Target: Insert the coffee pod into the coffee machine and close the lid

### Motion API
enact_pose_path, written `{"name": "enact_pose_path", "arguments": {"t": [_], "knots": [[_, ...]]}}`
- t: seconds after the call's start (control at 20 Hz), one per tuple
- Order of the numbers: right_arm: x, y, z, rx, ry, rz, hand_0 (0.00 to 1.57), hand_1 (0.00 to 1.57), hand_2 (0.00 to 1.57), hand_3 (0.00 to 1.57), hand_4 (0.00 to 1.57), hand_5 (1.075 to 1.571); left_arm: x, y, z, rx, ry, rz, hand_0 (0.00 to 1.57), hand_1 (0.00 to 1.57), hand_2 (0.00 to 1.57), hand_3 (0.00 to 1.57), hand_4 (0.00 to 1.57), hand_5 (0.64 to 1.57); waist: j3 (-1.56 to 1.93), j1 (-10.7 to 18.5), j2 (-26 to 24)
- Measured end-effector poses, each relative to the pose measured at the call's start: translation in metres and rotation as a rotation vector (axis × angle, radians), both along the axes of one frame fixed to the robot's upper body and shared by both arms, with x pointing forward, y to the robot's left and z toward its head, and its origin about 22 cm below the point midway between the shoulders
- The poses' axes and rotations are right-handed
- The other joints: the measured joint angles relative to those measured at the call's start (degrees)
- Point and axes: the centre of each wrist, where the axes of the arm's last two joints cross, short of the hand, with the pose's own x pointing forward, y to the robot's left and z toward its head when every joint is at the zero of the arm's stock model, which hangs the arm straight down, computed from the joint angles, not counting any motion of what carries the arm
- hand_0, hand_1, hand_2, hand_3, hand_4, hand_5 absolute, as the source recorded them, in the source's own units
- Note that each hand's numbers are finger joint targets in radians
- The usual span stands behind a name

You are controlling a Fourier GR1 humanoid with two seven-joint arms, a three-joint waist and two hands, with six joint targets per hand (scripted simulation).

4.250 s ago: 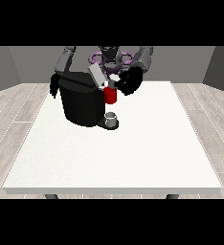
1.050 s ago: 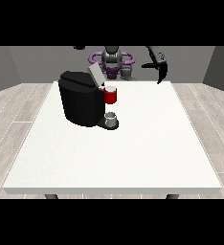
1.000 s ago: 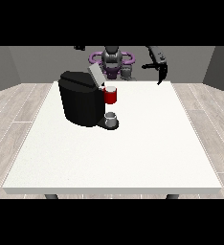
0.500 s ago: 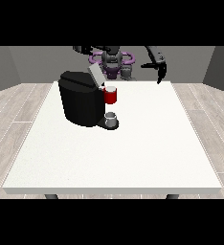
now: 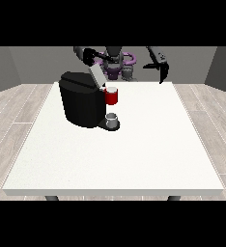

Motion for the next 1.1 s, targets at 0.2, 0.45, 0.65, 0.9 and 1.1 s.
{"name": "enact_pose_path", "arguments": {"t": [0.2, 0.45, 0.65, 0.9, 1.1], "knots": [[0.014, -0.011, 0.001, -0.003, 0.003, -0.024, 0.0, 0.0, 0.0, 0.0, 0.39, 1.571, 0.0, 0.005, 0.003, -0.005, -0.022, 0.013, 0.0, 0.0, 0.0, 0.0, 0.35, 1.571, 0.0, 0.0, 1.4], [0.029, -0.02, 0.002, 0.01, 0.012, -0.036, 0.0, 0.0, 0.0, 0.0, 0.44, 1.571, 0.0, 0.009, 0.004, -0.001, -0.029, 0.014, 0.0, 0.0, 0.0, 0.0, 0.36, 1.571, 0.0, 0.0, 2.6], [0.037, -0.022, 0.004, 0.018, -0.014, -0.038, 0.0, 0.0, 0.0, 0.0, 0.44, 1.571, 0.008, 0.014, 0.011, 0.001, -0.06, 0.008, 0.0, 0.0, 0.0, 0.0, 0.4, 1.571, -0.21, 0.1, 4.1], [0.044, -0.022, 0.008, 0.015, -0.026, -0.035, 0.0, 0.0, 0.0, 0.0, 0.27, 1.571, 0.014, 0.014, 0.012, -0.002, -0.056, 0.015, 0.0, 0.0, 0.0, 0.0, 0.34, 1.571, -0.4, 0.0, 4.5], [0.053, -0.023, 0.018, 0.008, -0.037, -0.039, 0.0, 0.0, 0.0, 0.0, 0.38, 1.571, 0.014, 0.015, 0.009, -0.01, -0.055, 0.015, 0.0, 0.0, 0.0, 0.0, 0.35, 1.571, -0.37, 0.7, 5.3]]}}
